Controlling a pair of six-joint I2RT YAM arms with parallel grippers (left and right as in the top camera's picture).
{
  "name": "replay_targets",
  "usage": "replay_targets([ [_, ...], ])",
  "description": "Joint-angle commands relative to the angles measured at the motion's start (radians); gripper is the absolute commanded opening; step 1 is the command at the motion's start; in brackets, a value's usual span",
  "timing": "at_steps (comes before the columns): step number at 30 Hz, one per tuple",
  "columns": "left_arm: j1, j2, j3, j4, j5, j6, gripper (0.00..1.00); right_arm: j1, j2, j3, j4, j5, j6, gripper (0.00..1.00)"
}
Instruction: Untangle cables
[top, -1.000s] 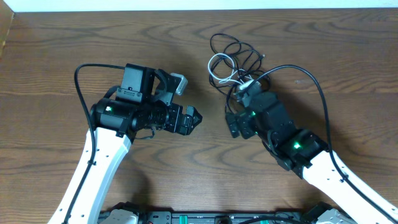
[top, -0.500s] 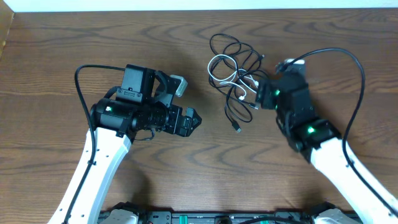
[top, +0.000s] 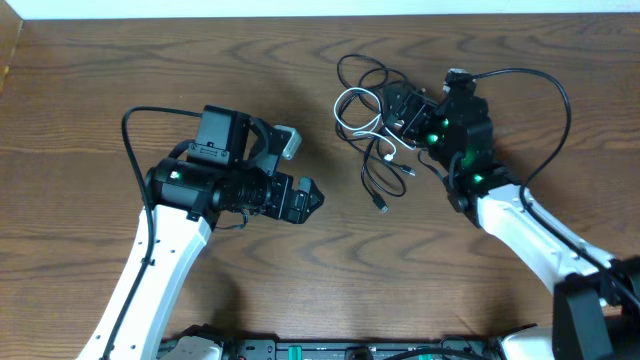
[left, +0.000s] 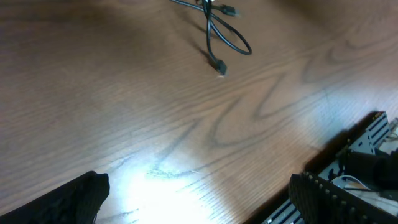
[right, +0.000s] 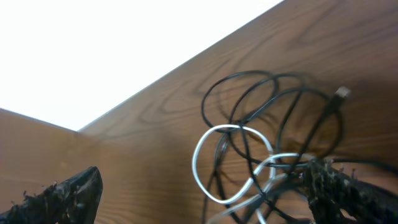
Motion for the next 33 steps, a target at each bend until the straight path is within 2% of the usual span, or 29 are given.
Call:
replay_targets([
  [1, -0.034, -0.006, 0.015, -0.002, 0.009, 0.017, 0.98, -0.002, 0.051, 0.007, 0.027, -0.021, 0.114, 0.99],
  [15, -0.124, -0.005, 0.015, -0.002, -0.013, 0.012, 0.98, 0.013, 0.109, 0.006, -0.008, -0.01, 0.116, 0.99],
  [18, -0.124, -0.005, 0.015, -0.002, -0.013, 0.008, 0.98, 0.013, 0.109, 0.006, -0.077, 0.068, 0.201, 0.99],
  [20, -0.124, -0.005, 0.015, -0.002, -0.013, 0.005, 0.98, 0.013, 0.109, 0.006, -0.122, 0.111, 0.278, 0.95],
  [22, -0.124, -0.005, 0.015, -0.003, -0.013, 0.002, 0.98, 0.013, 0.11, 0.006, -0.163, 0.145, 0.354, 0.96],
  [26, -0.124, -0.005, 0.015, -0.003, -0.013, 0.001, 0.98, 0.013, 0.111, 0.006, -0.171, 0.175, 0.389, 0.97],
  [29, -0.124, -0.005, 0.015, -0.006, -0.013, 0.0, 0.98, 0.013, 0.111, 0.006, -0.167, 0.224, 0.393, 0.87],
  [33, -0.124, -0.005, 0.015, -0.006, -0.013, -0.017, 0.98, 0.013, 0.121, 0.006, -0.163, 0.318, 0.48, 0.59],
])
